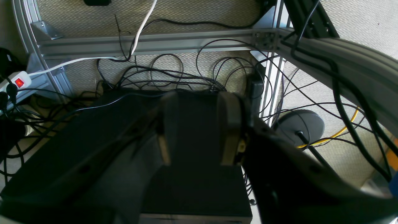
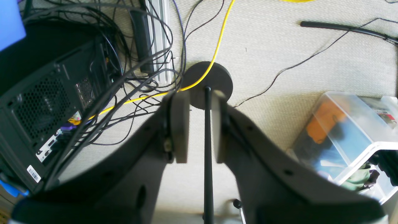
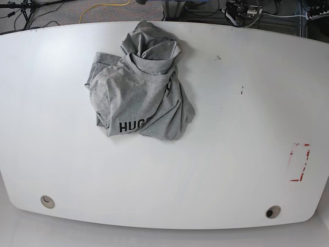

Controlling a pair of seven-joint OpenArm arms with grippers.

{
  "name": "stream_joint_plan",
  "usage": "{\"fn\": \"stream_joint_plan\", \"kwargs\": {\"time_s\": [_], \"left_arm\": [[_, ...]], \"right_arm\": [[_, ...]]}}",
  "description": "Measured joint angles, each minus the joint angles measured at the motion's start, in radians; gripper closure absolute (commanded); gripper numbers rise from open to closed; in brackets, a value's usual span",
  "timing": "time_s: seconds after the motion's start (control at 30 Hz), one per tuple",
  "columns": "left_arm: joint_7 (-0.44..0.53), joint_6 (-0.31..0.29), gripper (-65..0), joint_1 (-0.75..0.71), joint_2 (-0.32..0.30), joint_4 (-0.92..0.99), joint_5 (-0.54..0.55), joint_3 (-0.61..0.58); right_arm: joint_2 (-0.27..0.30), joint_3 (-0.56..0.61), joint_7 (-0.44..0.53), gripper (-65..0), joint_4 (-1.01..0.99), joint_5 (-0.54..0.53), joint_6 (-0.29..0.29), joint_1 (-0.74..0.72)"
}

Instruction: Fold the T-shirt properly

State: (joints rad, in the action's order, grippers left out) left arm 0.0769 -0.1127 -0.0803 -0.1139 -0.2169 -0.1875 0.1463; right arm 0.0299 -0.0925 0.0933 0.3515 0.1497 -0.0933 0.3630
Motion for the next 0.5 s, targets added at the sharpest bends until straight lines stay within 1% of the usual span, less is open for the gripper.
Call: {"fn": "stream_joint_plan", "kwargs": {"time_s": [0.07,0.1,0.13,0.17,0.2,0.27,0.37,0.5], "left_arm": [[0.0,0.0,-20.3,0.0,0.0,0.0,0.0,0.002],[0.0,0.0,-20.4,-0.006,0.008,0.008,0.002,0.004],[0.011,0.007,-20.4,-0.008,0.011,0.018,0.01,0.01],[0.014,0.016,-20.4,-0.016,0.015,0.017,0.016,0.011],[0.019,0.015,-20.4,-0.024,0.021,0.017,0.015,0.011],[0.01,0.008,-20.4,-0.038,0.029,0.019,0.015,0.01],[-0.004,-0.001,-20.4,-0.06,0.042,0.026,0.014,0.01],[-0.008,0.001,-20.4,-0.067,0.04,0.03,0.011,0.01]], "right_arm": [[0.0,0.0,0.0,-13.2,0.0,0.0,0.0,-0.003],[-0.008,0.0,0.011,-13.2,0.002,0.003,-0.003,-0.038],[-0.012,-0.002,-0.011,-13.2,-0.004,0.007,0.013,-0.052],[-0.016,-0.005,-0.018,-13.2,-0.004,0.008,0.013,-0.067],[-0.022,-0.005,-0.007,-13.2,-0.004,0.004,0.014,-0.084],[-0.031,-0.004,0.031,-13.2,0.001,0.004,-0.006,-0.116],[-0.042,-0.003,0.064,-13.2,0.021,0.003,-0.005,-0.152],[-0.037,-0.001,0.059,-13.2,0.023,0.004,-0.006,-0.152]]}}
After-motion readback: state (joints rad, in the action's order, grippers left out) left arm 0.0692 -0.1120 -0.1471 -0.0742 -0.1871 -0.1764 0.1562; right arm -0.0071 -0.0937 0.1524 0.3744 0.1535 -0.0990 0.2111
